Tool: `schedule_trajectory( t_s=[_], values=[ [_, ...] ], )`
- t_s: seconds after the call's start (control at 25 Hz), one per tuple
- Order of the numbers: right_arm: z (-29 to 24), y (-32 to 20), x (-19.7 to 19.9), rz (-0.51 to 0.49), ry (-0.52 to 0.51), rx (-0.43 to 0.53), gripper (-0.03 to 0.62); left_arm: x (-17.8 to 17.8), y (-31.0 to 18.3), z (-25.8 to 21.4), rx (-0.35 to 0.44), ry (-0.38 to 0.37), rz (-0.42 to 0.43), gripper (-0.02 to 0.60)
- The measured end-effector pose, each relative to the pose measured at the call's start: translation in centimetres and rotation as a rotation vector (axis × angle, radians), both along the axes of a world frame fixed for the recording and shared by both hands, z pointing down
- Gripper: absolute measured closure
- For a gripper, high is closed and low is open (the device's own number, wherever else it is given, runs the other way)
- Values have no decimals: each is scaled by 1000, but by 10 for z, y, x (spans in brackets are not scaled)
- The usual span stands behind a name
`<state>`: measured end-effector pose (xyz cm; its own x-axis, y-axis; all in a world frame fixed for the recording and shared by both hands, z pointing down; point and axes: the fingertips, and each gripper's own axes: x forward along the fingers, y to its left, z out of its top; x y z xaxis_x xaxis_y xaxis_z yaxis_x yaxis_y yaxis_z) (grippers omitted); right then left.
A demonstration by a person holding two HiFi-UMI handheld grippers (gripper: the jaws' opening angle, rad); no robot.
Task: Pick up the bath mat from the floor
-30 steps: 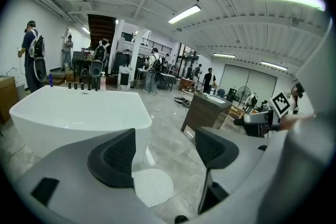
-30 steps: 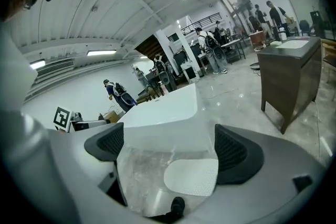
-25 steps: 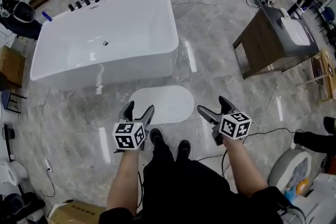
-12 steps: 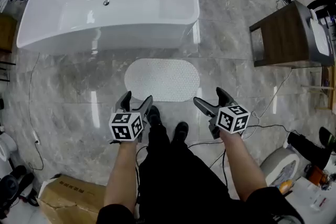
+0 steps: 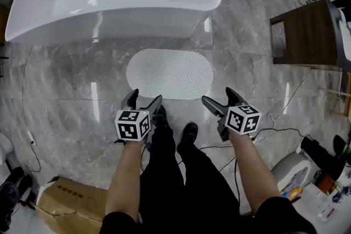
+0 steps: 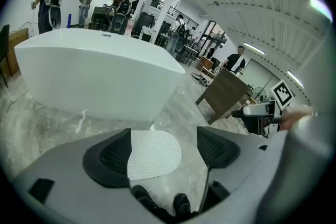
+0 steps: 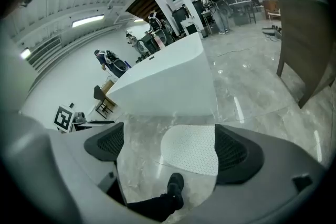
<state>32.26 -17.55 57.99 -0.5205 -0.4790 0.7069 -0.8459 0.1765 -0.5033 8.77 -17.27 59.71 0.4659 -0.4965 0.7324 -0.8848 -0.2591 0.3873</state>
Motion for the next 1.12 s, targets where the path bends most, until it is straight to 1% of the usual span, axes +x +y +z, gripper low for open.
schedule_trajectory(
  t_s=[0.12, 0.2, 0.4, 0.6, 0.72, 0.8, 0.96, 1.04, 1.12],
  values=[
    [34, -2, -12, -39, 2, 0, 42, -1, -7, 16, 16, -11, 13, 192],
    [57, -3, -18, -58, 13, -1, 42, -4, -9, 32, 10, -9, 8, 192],
    [111, -8, -13, -41, 13, -8, 42, -8, -14, 82, 4, -48, 14, 192],
    [174, -5, -4, -51, 35, -34, 40, -8, -21, 137, -7, -23, -12, 192],
    [213, -5, 0, -42, 46, -42, 42, -9, -31, 168, 3, -30, -5, 192],
    [238, -9, 1, -34, 62, -27, 40, -10, -34, 194, 5, -38, 2, 192],
    [291, -31, 13, 27, 54, 7, 40, -16, -41, 257, 0, -70, 18, 192],
    [321, -36, 18, 2, 73, 11, 42, -18, -44, 286, -5, -79, 15, 192],
    [349, -36, 22, -52, 114, 15, 42, -17, -48, 310, -5, -90, 27, 192]
  ],
)
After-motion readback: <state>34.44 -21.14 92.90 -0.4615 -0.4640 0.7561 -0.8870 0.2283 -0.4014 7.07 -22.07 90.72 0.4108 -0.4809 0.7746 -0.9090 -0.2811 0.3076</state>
